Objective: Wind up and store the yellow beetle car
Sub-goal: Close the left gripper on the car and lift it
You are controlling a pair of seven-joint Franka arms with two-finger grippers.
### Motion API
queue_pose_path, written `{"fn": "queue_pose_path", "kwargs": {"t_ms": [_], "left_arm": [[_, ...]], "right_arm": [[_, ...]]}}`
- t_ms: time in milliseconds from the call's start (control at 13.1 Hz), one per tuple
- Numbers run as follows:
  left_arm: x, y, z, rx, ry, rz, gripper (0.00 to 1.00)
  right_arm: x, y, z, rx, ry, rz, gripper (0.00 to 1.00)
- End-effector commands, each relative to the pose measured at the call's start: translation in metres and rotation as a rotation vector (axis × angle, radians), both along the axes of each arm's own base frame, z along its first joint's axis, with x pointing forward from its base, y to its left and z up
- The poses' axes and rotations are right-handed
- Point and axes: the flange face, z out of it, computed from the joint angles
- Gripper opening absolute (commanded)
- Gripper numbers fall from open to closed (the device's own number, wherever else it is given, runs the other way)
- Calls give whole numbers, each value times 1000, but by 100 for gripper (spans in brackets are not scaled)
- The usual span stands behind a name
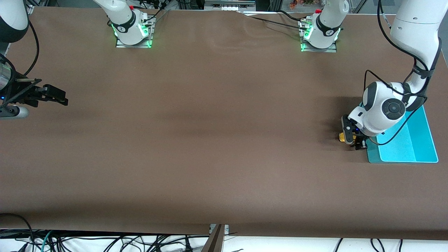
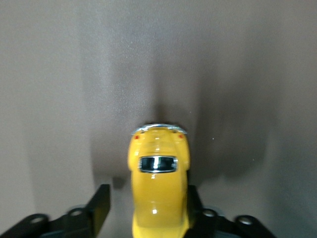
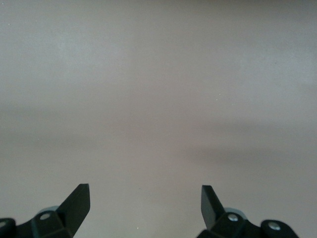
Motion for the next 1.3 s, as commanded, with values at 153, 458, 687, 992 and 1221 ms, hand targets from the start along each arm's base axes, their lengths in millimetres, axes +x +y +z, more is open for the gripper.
{"fn": "queue_pose_path", "kwargs": {"t_ms": [153, 458, 687, 992, 1221], "left_arm": [[0, -4, 3, 11, -13, -25, 16], [8, -21, 43, 15, 43, 8, 16], [20, -60, 85, 1, 138, 0, 18], [45, -48, 155, 36, 236, 47, 18], [47, 11, 186, 41, 288, 26, 19]], "right_arm": [[-2, 0, 2, -7, -8, 13, 99], [-2, 0, 2, -5, -8, 13, 99], [-2, 0, 2, -5, -8, 11, 99], [-2, -1, 1, -5, -7, 11, 99], [-2, -1, 2, -4, -8, 11, 99]]}}
